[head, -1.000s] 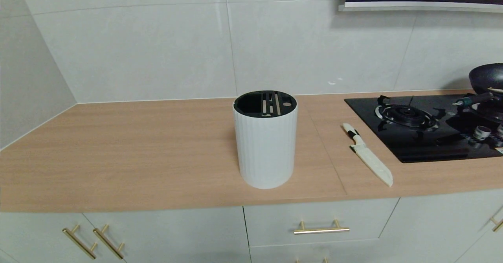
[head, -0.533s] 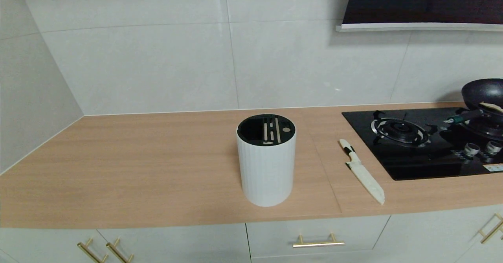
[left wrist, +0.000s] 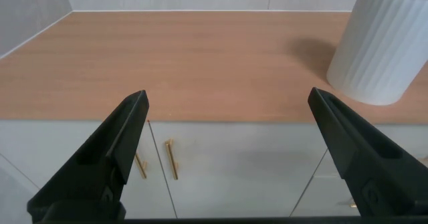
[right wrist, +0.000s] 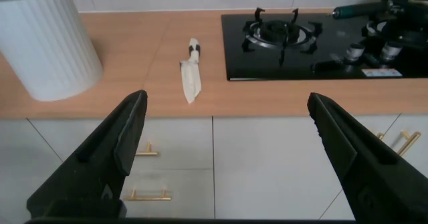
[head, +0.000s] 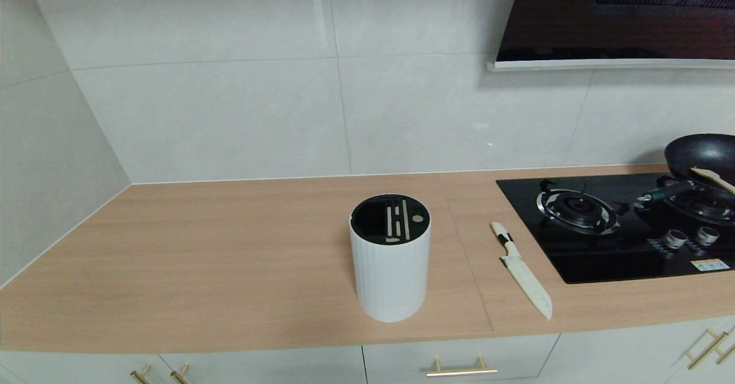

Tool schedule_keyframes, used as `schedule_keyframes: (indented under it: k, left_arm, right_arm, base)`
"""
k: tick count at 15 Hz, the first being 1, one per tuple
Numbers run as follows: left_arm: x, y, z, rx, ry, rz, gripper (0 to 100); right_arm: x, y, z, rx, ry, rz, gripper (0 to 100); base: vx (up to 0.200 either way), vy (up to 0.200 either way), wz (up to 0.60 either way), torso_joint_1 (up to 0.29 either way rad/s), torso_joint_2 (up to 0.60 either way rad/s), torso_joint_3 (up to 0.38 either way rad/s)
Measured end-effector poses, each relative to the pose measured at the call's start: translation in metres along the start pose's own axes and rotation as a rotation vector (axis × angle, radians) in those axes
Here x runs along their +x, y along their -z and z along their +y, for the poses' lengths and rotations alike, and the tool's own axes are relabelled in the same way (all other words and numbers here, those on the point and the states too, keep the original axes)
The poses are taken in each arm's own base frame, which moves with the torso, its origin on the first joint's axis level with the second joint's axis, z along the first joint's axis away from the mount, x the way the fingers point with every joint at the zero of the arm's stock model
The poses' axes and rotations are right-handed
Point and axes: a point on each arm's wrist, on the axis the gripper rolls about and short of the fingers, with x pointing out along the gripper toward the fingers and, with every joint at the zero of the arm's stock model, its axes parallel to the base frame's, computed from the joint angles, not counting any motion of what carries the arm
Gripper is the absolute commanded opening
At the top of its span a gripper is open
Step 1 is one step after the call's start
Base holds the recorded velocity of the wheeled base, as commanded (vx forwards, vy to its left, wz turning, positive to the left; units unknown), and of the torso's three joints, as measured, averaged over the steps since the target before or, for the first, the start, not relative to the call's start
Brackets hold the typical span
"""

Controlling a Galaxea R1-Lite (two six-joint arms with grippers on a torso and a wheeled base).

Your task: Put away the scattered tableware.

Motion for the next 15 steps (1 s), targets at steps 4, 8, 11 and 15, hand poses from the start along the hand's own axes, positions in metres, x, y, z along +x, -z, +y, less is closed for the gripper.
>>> schedule_keyframes:
  k: [4,8,11,15]
  left_arm:
    - [0.0,0.0,0.0,0.0,0.0,0.0,100]
    - [0.0,0.0,0.0,0.0,0.0,0.0,100]
    - [0.0,0.0,0.0,0.0,0.0,0.0,100]
    - [0.0,0.0,0.0,0.0,0.0,0.0,100]
  right_arm:
    - [0.0,0.0,0.0,0.0,0.0,0.0,100]
    - [0.0,0.0,0.0,-0.013,0.002,0.0,100]
    - [-0.006,-0.024,0.0,0.011,-0.005,-0.095,100]
    - [-0.003,-0.079,0.0,0.031,-0.088,-0.116,100]
  base:
    - [0.0,0.0,0.0,0.0,0.0,0.0]
    - [0.0,0.0,0.0,0.0,0.0,0.0]
    - [0.0,0.0,0.0,0.0,0.0,0.0]
    - [0.0,0.0,0.0,0.0,0.0,0.0]
